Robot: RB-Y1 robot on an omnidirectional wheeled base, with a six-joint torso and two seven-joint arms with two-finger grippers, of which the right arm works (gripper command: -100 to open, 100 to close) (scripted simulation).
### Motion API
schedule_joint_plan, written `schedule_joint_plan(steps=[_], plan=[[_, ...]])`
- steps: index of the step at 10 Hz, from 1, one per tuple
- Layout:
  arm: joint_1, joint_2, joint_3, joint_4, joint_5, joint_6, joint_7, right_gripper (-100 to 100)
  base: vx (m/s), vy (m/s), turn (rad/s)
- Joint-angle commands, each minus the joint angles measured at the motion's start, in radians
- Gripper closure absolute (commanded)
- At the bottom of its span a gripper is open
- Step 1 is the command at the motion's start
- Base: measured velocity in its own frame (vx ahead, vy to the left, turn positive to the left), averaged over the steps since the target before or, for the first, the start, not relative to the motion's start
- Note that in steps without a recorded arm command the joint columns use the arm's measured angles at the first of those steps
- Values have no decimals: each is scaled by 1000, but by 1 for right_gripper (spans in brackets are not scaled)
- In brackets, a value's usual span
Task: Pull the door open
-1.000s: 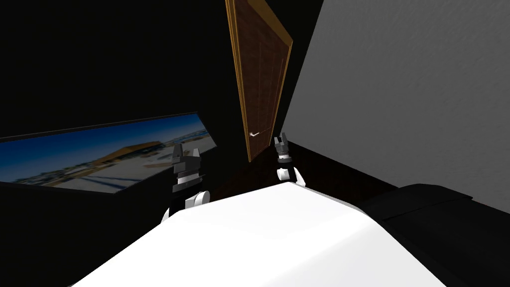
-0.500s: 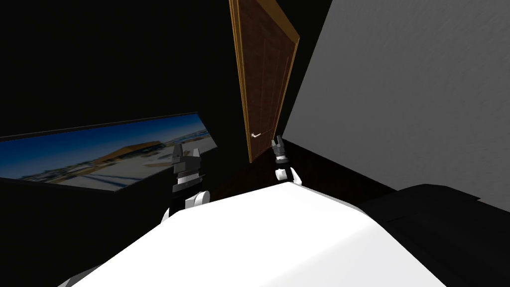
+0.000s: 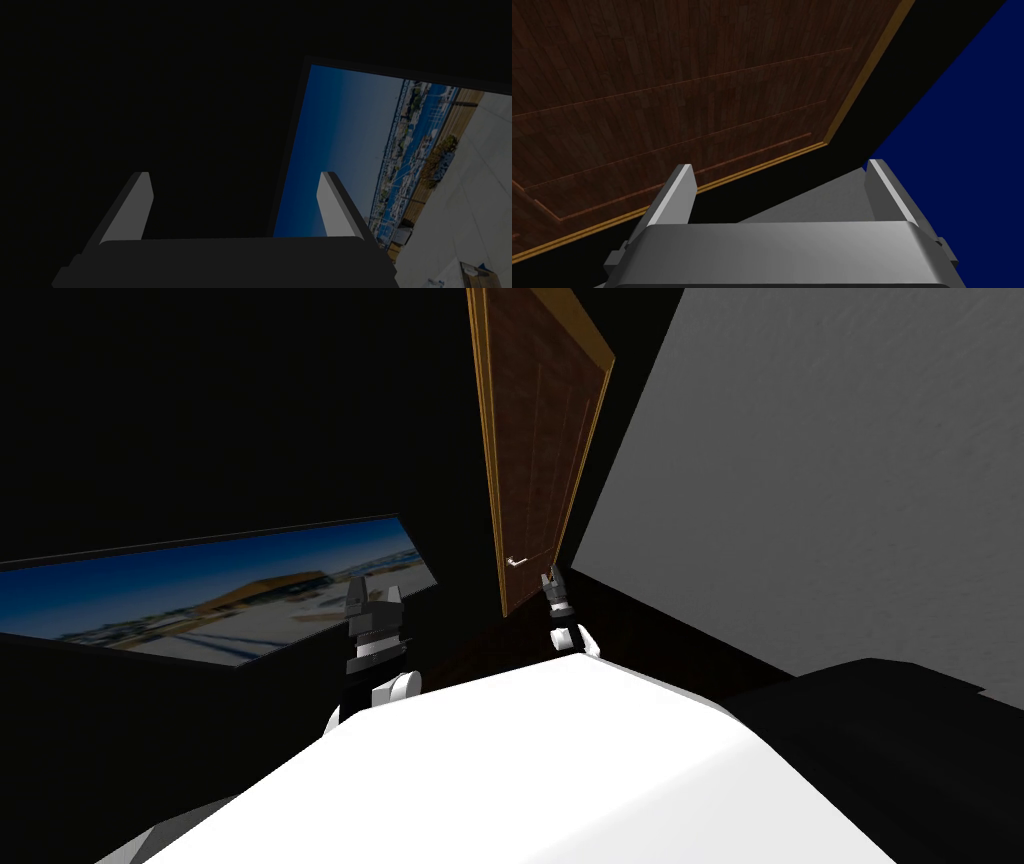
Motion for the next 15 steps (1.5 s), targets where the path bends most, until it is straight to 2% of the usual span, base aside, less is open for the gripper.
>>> schedule_joint_plan(steps=[1, 3, 4, 7, 8, 9, 10, 12, 13, 15], plan=[[-18, -6, 8, 47, -5, -2, -2, -100, 45, -52, 92], [-46, -18, 21, 111, -15, -16, -8, -100, 70, -77, 136], [-46, -18, 21, 129, -15, -16, -8, -100, 62, -60, 57], [-90, -36, 40, 234, -30, -37, -17, -100, 59, -57, 129], [-90, -36, 40, 252, -30, -37, -17, -100, 47, -55, 41], [-104, -42, 47, 289, -35, -44, -19, -100, 48, -59, 74], [-104, -42, 47, 293, -35, -44, -19, -100, 36, -42, 55], [-133, -53, 60, 359, -45, -58, -25, -100, 57, -65, 122], [-133, -53, 60, 375, -45, -58, -25, -100, 43, -58, 50], [-161, -64, 72, 440, -54, -72, -31, -100, 42, -60, 113]])
